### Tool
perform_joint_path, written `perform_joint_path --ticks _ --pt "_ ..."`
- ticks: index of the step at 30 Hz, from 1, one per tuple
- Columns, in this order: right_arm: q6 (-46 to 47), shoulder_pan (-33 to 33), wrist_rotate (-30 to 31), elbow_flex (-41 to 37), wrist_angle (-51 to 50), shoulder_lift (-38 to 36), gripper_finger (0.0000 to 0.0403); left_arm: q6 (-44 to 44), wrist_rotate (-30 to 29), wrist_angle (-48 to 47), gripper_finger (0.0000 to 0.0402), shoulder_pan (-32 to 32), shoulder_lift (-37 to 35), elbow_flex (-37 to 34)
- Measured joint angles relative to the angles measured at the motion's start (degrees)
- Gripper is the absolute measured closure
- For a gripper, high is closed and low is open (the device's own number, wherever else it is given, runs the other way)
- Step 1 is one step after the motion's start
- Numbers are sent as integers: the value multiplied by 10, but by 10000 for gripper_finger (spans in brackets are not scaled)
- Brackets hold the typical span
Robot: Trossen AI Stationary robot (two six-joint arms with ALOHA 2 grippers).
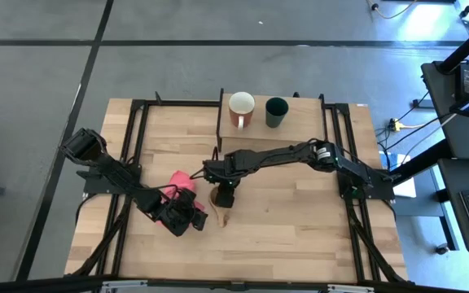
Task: Stack small to large cups/mugs on shelf
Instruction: Put the brown wooden mug on the shelf
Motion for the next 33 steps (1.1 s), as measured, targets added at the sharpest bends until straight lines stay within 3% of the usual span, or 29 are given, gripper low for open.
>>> perform_joint_path --ticks 9,16,24,31,33 --pt "-17 0 8 0 -1 0 364 0 0 0 296 0 0 0" --pt "-18 0 4 9 -38 0 357 0 0 0 296 0 0 0" --pt "-43 0 5 96 -171 0 365 14 1 0 296 0 0 0" --pt "-43 0 20 219 -296 0 363 29 1 0 296 0 0 0" --pt "-39 0 26 201 -288 -32 365 33 0 0 296 0 0 0"
